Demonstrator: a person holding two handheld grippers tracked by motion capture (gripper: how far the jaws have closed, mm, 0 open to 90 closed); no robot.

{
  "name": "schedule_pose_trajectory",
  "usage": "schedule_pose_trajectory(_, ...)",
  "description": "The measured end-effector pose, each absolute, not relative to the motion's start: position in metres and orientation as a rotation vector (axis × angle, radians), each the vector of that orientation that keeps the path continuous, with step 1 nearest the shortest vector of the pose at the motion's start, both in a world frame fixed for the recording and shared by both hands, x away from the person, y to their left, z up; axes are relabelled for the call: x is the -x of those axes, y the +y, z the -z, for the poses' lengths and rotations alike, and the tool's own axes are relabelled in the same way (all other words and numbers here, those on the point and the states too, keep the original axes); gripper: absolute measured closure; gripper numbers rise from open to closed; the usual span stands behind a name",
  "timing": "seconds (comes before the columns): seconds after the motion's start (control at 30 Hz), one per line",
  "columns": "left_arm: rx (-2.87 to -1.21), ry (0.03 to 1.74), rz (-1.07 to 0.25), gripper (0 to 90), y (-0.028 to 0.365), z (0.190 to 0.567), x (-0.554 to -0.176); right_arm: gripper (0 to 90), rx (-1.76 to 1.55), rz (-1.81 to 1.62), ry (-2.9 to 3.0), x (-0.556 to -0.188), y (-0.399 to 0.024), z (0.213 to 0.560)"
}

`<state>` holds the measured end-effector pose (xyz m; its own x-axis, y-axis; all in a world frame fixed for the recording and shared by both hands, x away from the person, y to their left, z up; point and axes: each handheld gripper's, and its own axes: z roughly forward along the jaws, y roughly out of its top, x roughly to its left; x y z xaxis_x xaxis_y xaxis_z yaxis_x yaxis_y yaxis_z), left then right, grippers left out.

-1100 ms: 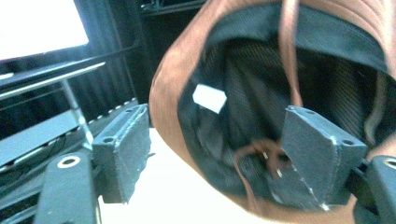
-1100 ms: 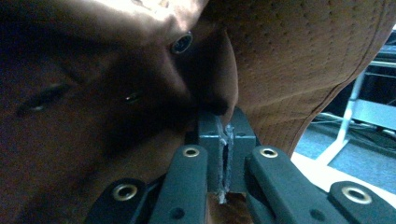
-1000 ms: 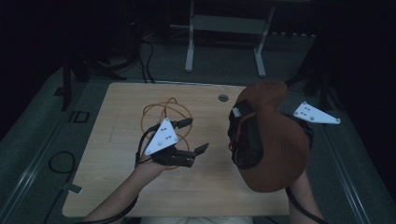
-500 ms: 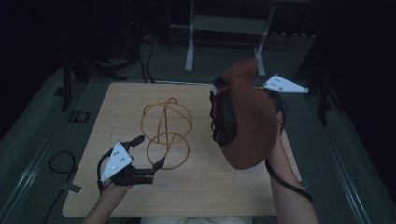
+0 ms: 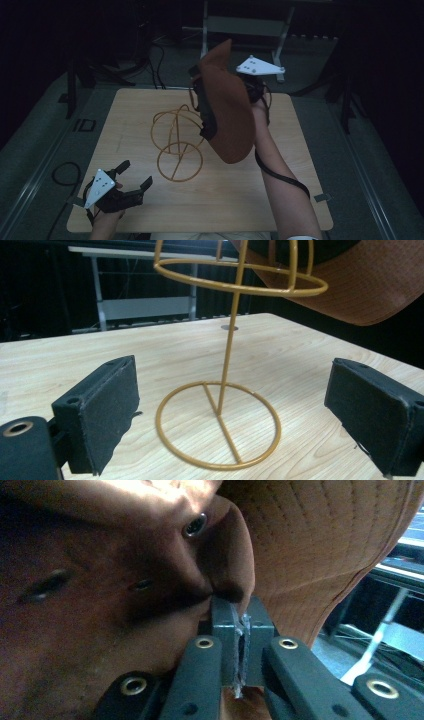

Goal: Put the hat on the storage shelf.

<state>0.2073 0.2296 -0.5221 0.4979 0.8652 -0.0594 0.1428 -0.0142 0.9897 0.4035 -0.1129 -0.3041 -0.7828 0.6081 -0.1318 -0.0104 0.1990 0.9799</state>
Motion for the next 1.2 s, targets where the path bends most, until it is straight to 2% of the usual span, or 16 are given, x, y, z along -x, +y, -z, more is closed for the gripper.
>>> schedule_pose_trajectory(0.37,-1.475,0.979,-0.714,8.4,0.241,0.535,-0.21,86.0,-0.43,-1.547,2.217,-0.4,-0.044,0.322)
schedule_pose_trajectory(0.6,-1.456,1.004,-0.698,8.5,0.246,0.539,-0.212,83.1,-0.419,-1.539,2.313,-0.402,-0.021,0.338)
schedule_pose_trajectory(0.63,-1.457,1.003,-0.699,8.5,0.247,0.539,-0.212,80.5,-0.417,-1.536,2.313,-0.402,-0.018,0.34)
schedule_pose_trajectory(0.77,-1.457,1.007,-0.695,8.5,0.247,0.541,-0.212,60.0,-0.422,-1.533,2.345,-0.402,-0.01,0.348)
schedule_pose_trajectory(0.97,-1.48,1.004,-0.687,8.5,0.245,0.545,-0.214,41.8,-0.459,-1.502,2.374,-0.404,-0.005,0.353)
schedule_pose_trajectory(1.0,-1.48,1.004,-0.687,8.5,0.245,0.545,-0.214,41.8,-0.459,-1.502,2.374,-0.404,-0.005,0.353)
schedule_pose_trajectory(1.1,-1.478,1.008,-0.683,8.5,0.246,0.546,-0.214,25.7,-0.491,-1.497,2.379,-0.405,-0.005,0.352)
schedule_pose_trajectory(1.2,-1.473,1.011,-0.687,8.5,0.246,0.546,-0.213,23.2,-0.468,-1.525,2.397,-0.401,-0.005,0.35)
